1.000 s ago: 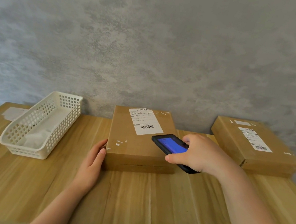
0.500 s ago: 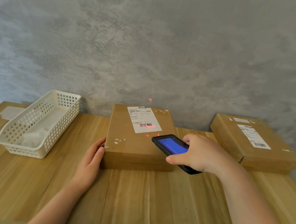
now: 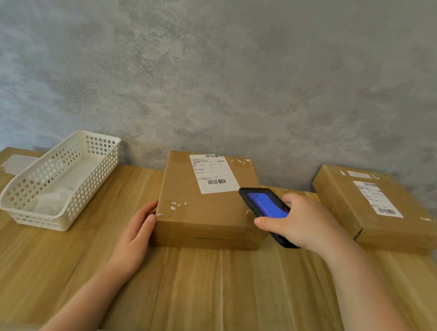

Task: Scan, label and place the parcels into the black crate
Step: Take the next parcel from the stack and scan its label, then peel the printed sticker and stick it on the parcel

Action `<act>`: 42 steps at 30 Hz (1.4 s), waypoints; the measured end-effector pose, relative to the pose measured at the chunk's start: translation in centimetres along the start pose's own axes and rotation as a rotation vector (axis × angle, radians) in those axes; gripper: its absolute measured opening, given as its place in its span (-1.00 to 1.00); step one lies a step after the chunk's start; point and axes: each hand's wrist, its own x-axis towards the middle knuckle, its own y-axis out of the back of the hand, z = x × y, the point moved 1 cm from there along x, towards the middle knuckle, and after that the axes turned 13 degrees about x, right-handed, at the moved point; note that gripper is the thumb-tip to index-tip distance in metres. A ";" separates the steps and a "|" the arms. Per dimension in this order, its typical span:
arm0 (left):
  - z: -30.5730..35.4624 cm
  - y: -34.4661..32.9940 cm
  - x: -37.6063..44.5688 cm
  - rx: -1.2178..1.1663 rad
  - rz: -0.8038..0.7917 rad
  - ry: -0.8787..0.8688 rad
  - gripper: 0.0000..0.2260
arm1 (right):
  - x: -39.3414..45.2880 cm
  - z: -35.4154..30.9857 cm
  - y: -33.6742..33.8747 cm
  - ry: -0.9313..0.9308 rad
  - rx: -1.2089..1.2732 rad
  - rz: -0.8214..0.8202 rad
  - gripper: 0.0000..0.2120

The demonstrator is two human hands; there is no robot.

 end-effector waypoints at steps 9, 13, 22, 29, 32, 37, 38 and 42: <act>0.1 0.1 -0.1 -0.008 -0.003 0.011 -0.68 | 2.7 9.0 -5.0 -0.146 0.021 0.337 -0.36; 0.3 0.1 -0.3 -0.004 -0.008 0.012 -0.69 | 2.8 12.0 -7.9 -0.206 0.048 0.272 -0.24; 0.4 -0.1 -0.2 0.033 0.012 0.001 -0.70 | 2.6 13.8 -9.8 -0.179 0.085 0.262 -0.15; -0.1 -0.3 -0.2 -0.038 0.083 -0.025 -0.59 | 2.3 13.0 -8.1 -0.093 0.087 0.278 -0.32; 0.0 0.0 -0.4 -0.045 0.207 -0.077 -0.64 | 2.1 10.9 -7.0 -0.021 0.185 0.346 -0.48; 0.4 1.5 -1.6 0.118 0.270 -0.107 -0.75 | 2.4 4.9 -7.1 0.198 0.279 0.347 -0.58; 0.5 2.1 -1.9 0.171 0.254 -0.116 -0.74 | 2.5 3.6 -7.4 0.229 0.296 0.328 -0.59; 1.4 6.3 -2.6 0.517 0.175 -0.283 -0.77 | 2.9 -2.2 -9.7 0.380 0.287 0.228 -0.62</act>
